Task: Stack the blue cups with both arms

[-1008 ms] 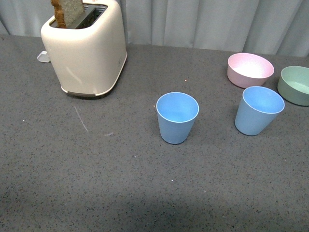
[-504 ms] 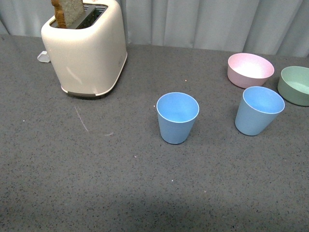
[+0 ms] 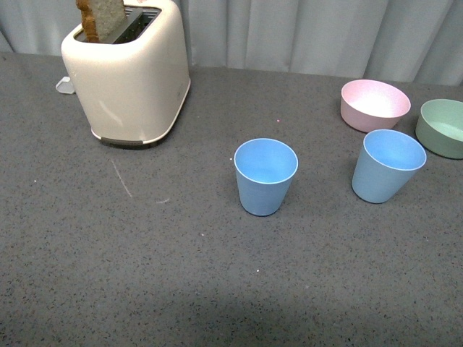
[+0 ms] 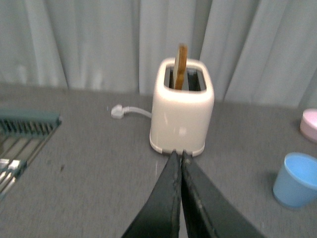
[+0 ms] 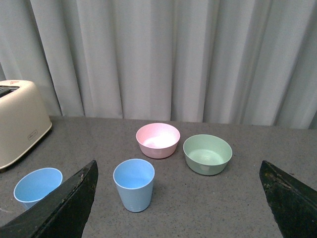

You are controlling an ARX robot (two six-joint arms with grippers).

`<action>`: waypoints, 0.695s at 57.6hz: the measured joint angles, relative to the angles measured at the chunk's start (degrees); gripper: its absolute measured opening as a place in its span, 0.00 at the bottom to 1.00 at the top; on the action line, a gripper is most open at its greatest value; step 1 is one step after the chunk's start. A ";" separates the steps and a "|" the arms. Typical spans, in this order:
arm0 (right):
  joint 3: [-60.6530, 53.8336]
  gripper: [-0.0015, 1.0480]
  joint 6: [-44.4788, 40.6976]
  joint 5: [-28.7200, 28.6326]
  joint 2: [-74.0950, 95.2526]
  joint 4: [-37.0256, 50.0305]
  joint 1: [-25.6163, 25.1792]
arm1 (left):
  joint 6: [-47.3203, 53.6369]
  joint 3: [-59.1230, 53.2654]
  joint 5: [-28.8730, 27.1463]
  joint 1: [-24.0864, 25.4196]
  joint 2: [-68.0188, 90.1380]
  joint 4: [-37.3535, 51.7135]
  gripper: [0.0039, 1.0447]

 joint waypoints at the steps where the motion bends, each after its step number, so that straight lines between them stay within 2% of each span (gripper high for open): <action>1: 0.00 0.91 0.00 0.00 0.00 0.00 0.00 | -0.02 0.00 0.02 0.00 -1.51 -1.84 0.03; 12: 0.00 0.91 0.00 0.02 0.00 0.00 0.00 | -0.04 0.00 0.02 -0.02 -4.79 -3.50 0.06; 14: 0.00 0.91 0.00 0.02 0.00 0.00 0.00 | -0.02 0.00 0.02 0.00 -4.79 -3.50 0.11; 23: 0.00 0.91 0.00 0.02 0.00 0.00 0.00 | -0.02 0.00 0.02 0.00 -4.87 -3.50 0.49; 40: -0.02 0.91 -1.16 -0.70 0.00 0.35 -0.20 | 0.00 0.00 0.02 0.00 -4.87 -3.52 0.95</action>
